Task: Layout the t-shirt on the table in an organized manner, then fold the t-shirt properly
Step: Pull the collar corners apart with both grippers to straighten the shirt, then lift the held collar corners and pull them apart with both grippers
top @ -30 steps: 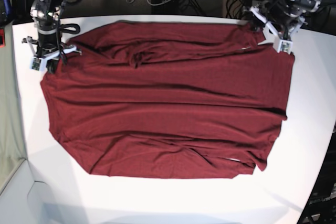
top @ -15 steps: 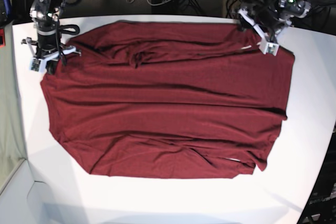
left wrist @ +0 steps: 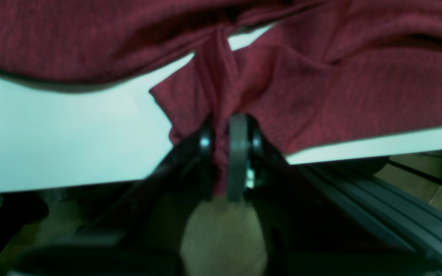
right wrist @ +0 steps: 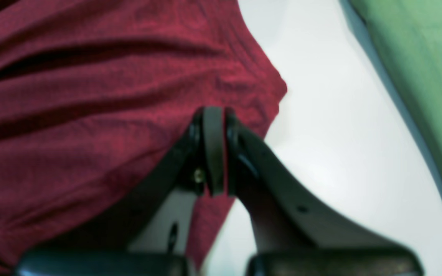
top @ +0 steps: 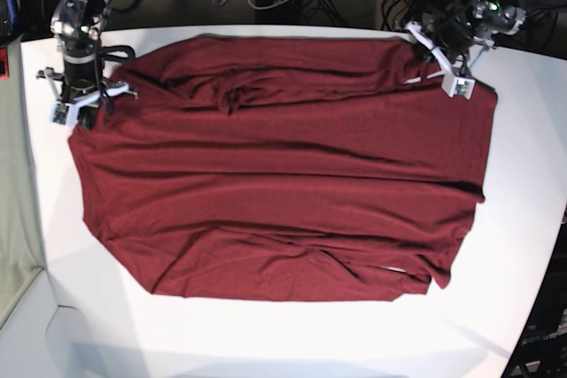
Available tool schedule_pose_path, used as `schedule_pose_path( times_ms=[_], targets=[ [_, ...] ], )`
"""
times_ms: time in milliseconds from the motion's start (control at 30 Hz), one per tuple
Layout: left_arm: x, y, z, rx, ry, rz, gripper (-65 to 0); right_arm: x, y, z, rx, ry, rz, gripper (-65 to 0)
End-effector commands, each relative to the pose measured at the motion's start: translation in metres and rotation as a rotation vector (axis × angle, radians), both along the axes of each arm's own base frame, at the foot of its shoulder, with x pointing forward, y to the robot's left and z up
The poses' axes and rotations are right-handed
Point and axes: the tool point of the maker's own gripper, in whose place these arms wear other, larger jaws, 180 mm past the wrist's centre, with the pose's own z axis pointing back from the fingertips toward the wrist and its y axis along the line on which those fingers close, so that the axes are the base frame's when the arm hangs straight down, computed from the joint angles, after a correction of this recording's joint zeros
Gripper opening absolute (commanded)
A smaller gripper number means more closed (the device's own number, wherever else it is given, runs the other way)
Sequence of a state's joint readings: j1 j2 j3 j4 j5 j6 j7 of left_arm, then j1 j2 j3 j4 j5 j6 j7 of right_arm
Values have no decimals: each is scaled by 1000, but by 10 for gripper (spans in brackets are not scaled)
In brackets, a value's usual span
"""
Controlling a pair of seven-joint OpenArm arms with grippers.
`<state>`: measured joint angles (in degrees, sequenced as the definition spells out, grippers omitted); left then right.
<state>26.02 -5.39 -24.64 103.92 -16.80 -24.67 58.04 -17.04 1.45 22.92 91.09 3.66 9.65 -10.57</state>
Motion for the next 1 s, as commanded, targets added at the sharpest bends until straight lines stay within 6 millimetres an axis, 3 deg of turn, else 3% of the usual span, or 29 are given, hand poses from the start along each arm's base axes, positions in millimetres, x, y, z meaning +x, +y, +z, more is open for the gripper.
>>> schedule_pose_path(
  times_ms=[0,200,300,433,567,733,967],
  targets=[
    [-1,1,2,4,1,-3,-639,6,-4,13,-22,-47,7,-650],
    [14,1,33,33,-92,-20,-649,8,3,12,-17,-45,27,-650],
    [20,16,53,74,-151,10,-649,8,5,11,-14,-42,32,-650],
    [19,44,63,115,-173,84,-649,8,5,11,-14,-43,32,-650],
    [19,59,75,66,-220,156,-649,9,5,12,-14,-45,32,-650],
    [19,67,76,40,-232,193,-649,10,9,11,-11,-44,39,-650],
    [18,65,74,34,-225,194,-649,0,33,-2,11,-2,100,-650]
  ],
)
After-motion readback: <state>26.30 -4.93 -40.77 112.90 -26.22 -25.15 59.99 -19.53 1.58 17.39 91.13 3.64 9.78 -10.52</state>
